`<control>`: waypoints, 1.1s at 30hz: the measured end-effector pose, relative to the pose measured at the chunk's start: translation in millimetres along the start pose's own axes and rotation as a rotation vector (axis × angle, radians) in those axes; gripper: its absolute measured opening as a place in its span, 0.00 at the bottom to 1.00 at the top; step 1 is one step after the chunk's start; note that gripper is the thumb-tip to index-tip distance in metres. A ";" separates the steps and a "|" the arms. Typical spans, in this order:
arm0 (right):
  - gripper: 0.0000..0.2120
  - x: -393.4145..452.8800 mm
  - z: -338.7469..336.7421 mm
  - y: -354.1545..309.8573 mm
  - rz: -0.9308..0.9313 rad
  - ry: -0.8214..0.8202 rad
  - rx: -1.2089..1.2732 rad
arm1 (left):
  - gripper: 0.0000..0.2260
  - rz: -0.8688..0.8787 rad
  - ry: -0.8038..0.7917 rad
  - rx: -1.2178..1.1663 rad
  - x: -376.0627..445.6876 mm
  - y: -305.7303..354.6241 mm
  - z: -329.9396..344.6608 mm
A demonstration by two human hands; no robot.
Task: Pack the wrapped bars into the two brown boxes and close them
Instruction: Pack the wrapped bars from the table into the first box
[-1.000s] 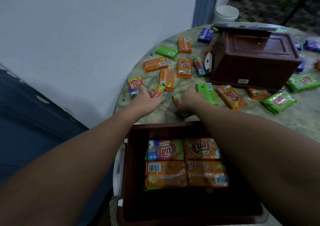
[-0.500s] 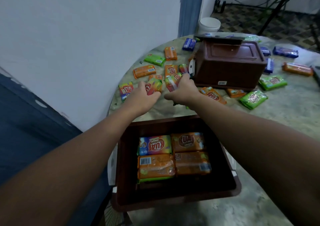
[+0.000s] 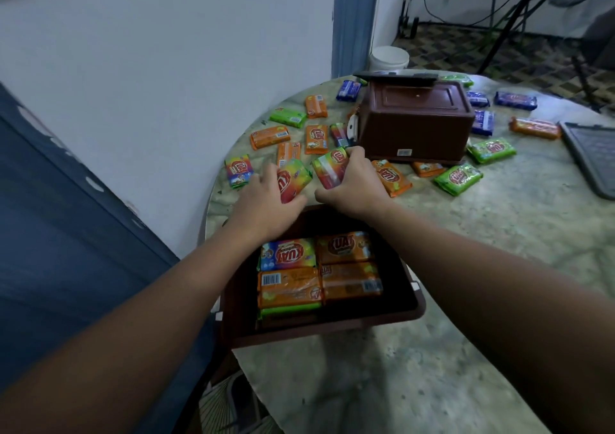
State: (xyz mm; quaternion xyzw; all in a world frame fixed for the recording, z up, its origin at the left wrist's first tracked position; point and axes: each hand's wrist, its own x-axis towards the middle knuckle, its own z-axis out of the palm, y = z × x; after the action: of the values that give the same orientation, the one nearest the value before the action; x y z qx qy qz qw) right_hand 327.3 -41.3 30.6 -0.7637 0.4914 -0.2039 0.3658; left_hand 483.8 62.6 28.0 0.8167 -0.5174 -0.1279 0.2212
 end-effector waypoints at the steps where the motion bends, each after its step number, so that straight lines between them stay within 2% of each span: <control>1: 0.36 -5.4 -0.2 2.0 -0.019 0.008 0.001 | 0.36 0.002 0.000 0.002 -6.7 -0.6 1.5; 5: 0.37 -28.7 2.1 12.2 -0.096 0.004 -0.035 | 0.33 0.037 -0.004 0.021 -34.9 -10.0 10.2; 13: 0.41 -57.3 2.8 40.4 -0.256 -0.184 -0.459 | 0.31 0.175 -0.089 0.182 -58.4 -37.2 31.7; 16: 0.42 -58.6 4.0 43.2 -0.301 -0.220 -0.543 | 0.30 0.195 -0.160 0.222 -59.1 -45.1 39.3; 22: 0.42 -58.9 9.8 54.4 -0.385 -0.290 -0.766 | 0.31 0.236 -0.190 0.254 -54.7 -49.5 45.3; 27: 0.38 -54.7 10.3 57.8 -0.377 -0.314 -0.788 | 0.30 0.258 -0.151 0.258 -58.6 -51.5 48.0; 30: 0.34 -53.6 11.2 58.9 -0.361 -0.330 -0.774 | 0.26 0.310 -0.090 0.290 -61.0 -53.5 49.5; 33: 0.33 -52.4 11.1 57.5 -0.358 -0.344 -0.770 | 0.23 0.323 -0.123 0.247 -61.5 -54.6 50.9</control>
State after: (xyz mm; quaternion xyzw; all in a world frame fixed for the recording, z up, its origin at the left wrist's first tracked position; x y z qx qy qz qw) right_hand 277.4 -4.5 -17.7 -0.9396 0.3239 0.0634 0.0904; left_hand 478.0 126.4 -44.5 0.7348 -0.6658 -0.0762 0.1051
